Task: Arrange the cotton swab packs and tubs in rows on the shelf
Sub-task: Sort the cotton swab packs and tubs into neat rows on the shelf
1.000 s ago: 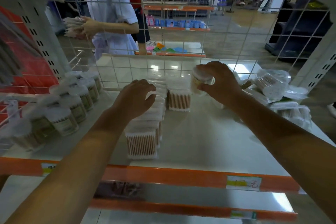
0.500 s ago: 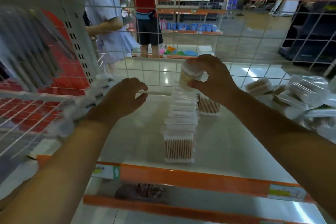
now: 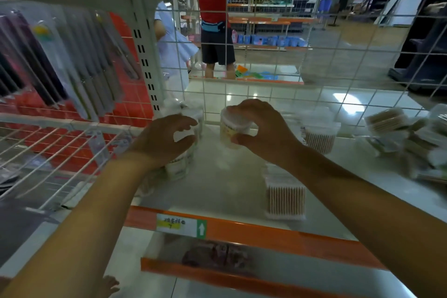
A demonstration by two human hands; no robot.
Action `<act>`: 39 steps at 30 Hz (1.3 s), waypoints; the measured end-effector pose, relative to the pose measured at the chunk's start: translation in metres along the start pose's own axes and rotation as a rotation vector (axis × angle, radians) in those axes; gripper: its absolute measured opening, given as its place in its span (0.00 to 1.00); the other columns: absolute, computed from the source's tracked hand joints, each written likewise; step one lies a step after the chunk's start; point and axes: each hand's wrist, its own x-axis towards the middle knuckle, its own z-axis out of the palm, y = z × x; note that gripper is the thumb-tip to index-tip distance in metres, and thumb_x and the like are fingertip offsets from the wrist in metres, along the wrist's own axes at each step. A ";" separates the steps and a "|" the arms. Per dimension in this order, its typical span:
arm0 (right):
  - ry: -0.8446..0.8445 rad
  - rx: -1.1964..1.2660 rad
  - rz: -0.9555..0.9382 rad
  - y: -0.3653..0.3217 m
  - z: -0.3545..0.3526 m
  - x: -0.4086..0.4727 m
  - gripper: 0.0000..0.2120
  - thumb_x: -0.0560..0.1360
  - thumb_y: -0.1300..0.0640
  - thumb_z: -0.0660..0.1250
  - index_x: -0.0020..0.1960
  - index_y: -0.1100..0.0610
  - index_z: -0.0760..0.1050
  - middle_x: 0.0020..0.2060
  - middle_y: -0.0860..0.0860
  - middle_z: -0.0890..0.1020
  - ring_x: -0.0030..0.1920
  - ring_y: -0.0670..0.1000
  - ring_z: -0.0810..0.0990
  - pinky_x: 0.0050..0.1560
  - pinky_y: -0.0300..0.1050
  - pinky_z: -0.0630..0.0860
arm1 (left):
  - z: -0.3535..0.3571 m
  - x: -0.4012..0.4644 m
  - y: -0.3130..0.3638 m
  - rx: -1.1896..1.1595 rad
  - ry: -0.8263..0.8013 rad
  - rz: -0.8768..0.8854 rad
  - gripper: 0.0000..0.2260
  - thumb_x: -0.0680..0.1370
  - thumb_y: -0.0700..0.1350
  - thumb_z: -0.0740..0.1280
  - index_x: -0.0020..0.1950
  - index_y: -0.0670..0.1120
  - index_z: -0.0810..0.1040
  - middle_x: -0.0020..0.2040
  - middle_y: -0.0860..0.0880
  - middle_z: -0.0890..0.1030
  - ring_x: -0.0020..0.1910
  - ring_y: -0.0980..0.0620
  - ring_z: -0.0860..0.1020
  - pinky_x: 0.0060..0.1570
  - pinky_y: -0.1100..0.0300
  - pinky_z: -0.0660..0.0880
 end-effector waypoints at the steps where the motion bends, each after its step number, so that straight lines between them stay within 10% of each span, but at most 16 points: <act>1: -0.005 0.010 -0.006 -0.003 0.006 -0.002 0.26 0.67 0.60 0.75 0.64 0.55 0.73 0.58 0.52 0.74 0.57 0.49 0.68 0.56 0.36 0.60 | 0.000 -0.003 -0.001 -0.064 -0.022 -0.011 0.16 0.76 0.45 0.67 0.63 0.52 0.73 0.54 0.54 0.76 0.54 0.56 0.73 0.57 0.61 0.68; 12: -0.032 0.154 0.080 -0.030 0.038 -0.025 0.27 0.66 0.57 0.76 0.63 0.52 0.74 0.60 0.46 0.75 0.60 0.46 0.72 0.62 0.38 0.67 | 0.040 -0.033 -0.008 -0.628 -0.135 -0.093 0.29 0.65 0.38 0.77 0.57 0.60 0.69 0.50 0.56 0.79 0.47 0.63 0.79 0.46 0.65 0.77; 23: 0.114 0.188 0.260 -0.037 0.045 -0.039 0.21 0.68 0.58 0.74 0.59 0.52 0.73 0.47 0.43 0.74 0.39 0.39 0.74 0.40 0.27 0.71 | 0.055 -0.043 0.000 -0.722 0.116 -0.157 0.19 0.65 0.39 0.76 0.46 0.54 0.71 0.44 0.53 0.79 0.41 0.58 0.78 0.36 0.72 0.74; 33: 0.175 0.283 0.340 -0.039 0.038 -0.039 0.18 0.72 0.68 0.68 0.59 0.55 0.77 0.40 0.46 0.78 0.44 0.47 0.79 0.50 0.40 0.77 | 0.060 -0.047 0.016 -0.613 0.252 -0.036 0.20 0.66 0.38 0.76 0.43 0.54 0.67 0.41 0.56 0.75 0.41 0.65 0.77 0.34 0.73 0.73; 39: 0.173 0.351 0.289 -0.038 0.028 -0.042 0.22 0.72 0.69 0.66 0.64 0.54 0.74 0.45 0.47 0.81 0.48 0.45 0.80 0.54 0.31 0.74 | 0.054 -0.050 0.015 -0.644 0.200 0.058 0.17 0.70 0.31 0.70 0.44 0.52 0.70 0.41 0.55 0.77 0.42 0.66 0.76 0.39 0.73 0.73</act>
